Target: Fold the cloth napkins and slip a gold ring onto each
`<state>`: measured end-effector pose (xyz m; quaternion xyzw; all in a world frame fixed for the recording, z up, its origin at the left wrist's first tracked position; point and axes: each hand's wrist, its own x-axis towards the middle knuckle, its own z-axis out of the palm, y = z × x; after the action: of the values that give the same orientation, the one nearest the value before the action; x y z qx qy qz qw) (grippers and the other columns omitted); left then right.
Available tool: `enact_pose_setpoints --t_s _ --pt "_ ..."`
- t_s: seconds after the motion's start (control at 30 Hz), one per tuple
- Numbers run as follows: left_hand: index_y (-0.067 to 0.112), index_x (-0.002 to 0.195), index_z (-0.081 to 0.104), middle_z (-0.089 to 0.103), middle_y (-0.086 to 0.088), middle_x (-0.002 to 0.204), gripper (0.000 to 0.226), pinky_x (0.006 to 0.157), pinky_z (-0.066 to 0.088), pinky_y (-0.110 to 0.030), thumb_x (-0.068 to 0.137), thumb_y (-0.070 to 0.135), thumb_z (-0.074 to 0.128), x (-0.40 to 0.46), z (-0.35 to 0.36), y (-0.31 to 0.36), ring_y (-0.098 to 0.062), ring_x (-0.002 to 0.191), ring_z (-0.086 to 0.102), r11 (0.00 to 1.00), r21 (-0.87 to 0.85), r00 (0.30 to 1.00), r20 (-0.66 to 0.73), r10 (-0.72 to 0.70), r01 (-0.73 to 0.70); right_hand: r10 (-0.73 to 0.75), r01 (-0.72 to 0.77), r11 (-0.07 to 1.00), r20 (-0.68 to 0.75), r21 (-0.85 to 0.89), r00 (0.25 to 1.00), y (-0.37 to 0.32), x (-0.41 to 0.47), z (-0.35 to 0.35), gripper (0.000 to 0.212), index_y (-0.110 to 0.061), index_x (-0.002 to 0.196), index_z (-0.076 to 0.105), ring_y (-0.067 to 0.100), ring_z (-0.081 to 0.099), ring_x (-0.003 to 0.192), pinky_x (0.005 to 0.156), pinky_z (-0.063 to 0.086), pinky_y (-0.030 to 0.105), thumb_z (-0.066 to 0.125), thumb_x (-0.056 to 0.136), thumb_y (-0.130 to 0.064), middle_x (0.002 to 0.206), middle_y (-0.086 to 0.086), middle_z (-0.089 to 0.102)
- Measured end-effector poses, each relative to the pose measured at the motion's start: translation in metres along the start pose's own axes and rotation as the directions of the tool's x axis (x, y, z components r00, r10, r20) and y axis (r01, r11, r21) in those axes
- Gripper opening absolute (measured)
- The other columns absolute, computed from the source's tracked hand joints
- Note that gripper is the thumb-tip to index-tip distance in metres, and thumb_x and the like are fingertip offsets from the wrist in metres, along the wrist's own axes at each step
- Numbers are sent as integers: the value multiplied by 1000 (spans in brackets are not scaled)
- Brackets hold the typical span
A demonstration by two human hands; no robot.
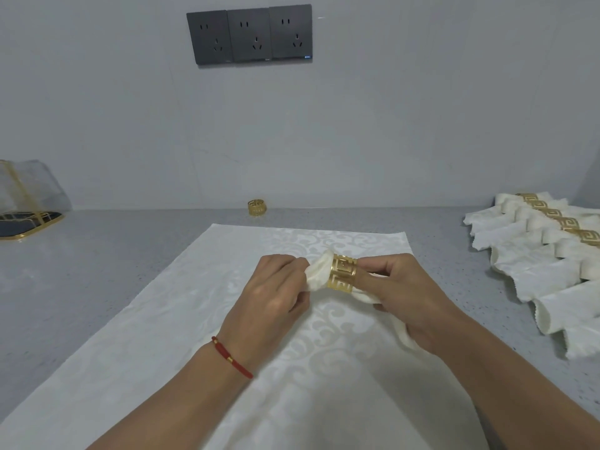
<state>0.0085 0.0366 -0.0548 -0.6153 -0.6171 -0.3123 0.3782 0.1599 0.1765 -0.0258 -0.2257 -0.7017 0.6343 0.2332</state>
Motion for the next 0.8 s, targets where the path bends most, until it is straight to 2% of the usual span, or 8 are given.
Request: enact_pose_setpoints --t_s 0.13,0.2,0.33,0.47,0.6,0.67,0.73,0.8 --pt "-1 72 62 64 -6 81 14 75 46 -30 75 -15 60 1 0 -1 -23 82 54 1000 10 1000 1 -4 4 52 -52 999 8 -7 999 0 2 -1 16 -22 91 84 3 65 78 73 45 21 81 82 -35 89 2 77" --pt "-2 72 62 63 -7 80 14 75 46 -31 75 -16 60 1 0 -1 -25 79 56 1000 1 1000 14 17 -17 95 -95 995 33 -5 995 1 2 -4 24 -15 99 82 4 61 73 70 41 21 79 85 -34 84 -1 73" --pt "-1 75 63 65 -5 83 18 79 45 -25 70 -18 63 1 0 -5 -24 83 57 999 -23 1000 17 24 -24 66 -65 998 30 -24 997 0 1 -3 30 -17 95 83 11 64 86 83 45 29 83 78 -42 105 14 75" --pt "2 80 64 62 -1 85 21 78 42 -20 66 -14 70 0 -2 -7 -19 84 55 996 -79 999 38 -39 42 21 -21 999 -3 28 1000 -2 1 2 15 -21 85 84 4 69 83 76 45 22 86 77 -33 86 -6 78" --pt "18 100 57 48 17 94 39 72 45 -28 68 7 76 -2 2 -8 -14 85 52 940 -195 950 200 -241 280 -19 19 1000 -62 -7 998 3 5 3 12 -16 81 83 2 69 90 78 47 18 87 78 -27 87 -11 73" --pt "29 121 50 45 27 108 62 84 44 -24 68 30 83 2 -2 -7 -8 101 51 902 -251 921 264 -286 352 -113 92 981 -118 -173 986 6 9 1 13 -18 82 82 6 68 97 86 47 25 87 79 -29 88 -12 72" --pt "33 138 44 40 36 127 80 98 38 -22 70 48 82 8 -6 -3 -9 122 44 878 -308 910 314 -270 367 -212 167 929 -105 -330 972 6 8 2 6 -21 82 81 8 66 93 83 49 28 84 84 -27 88 -9 70" --pt "39 139 47 40 37 132 70 104 38 -27 76 57 71 13 -8 2 -9 132 35 814 -365 864 406 -297 452 -268 226 889 -51 -397 962 5 5 7 5 -25 83 82 10 63 87 79 48 29 80 87 -21 86 -5 67"
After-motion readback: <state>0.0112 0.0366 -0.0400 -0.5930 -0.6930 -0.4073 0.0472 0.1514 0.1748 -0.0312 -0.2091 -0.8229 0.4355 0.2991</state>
